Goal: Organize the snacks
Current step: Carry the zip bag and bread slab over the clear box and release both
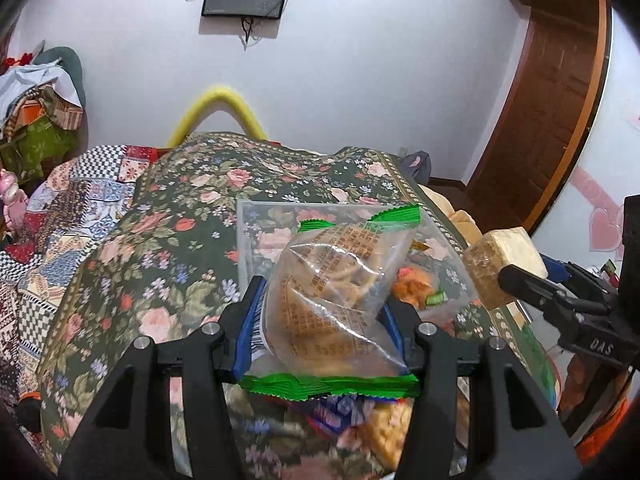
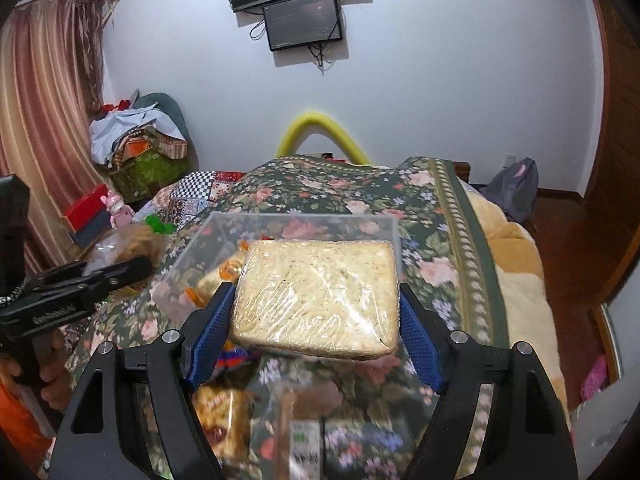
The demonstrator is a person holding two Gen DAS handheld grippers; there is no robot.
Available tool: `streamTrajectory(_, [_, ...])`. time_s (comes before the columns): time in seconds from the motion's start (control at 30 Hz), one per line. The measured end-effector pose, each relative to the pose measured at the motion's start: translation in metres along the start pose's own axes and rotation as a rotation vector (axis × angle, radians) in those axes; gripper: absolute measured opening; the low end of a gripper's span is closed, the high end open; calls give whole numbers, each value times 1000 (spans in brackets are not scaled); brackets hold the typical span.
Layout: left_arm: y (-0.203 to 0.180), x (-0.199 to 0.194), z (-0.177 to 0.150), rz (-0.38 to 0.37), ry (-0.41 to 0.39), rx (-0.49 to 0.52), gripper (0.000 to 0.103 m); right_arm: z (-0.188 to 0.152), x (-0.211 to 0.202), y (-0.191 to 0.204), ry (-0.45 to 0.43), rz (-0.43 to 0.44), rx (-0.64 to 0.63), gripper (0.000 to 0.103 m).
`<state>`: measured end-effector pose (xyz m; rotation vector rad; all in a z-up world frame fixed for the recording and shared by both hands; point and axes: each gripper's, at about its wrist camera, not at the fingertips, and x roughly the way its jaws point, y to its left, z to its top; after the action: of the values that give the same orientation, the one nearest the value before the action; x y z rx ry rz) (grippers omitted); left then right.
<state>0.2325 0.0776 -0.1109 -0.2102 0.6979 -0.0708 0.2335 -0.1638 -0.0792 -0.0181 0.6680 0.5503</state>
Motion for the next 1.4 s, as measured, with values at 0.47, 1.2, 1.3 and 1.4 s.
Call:
streamTrajectory(0.47, [8,77,30,37,71,17,53,23,76,10,66,-5,-35,76])
streamTrajectory(1.2, [4,87,39,56,101,22,58,39,97,3,118,-15,-43,78])
streamTrajectory(1.3, [-1,70,38,43,87,30,58,39,84,6,97,-22,-63,78])
streamTrajectory(1.4, [-5,51,36,47,66,47,59,39,70,9,77,-19,-72,79])
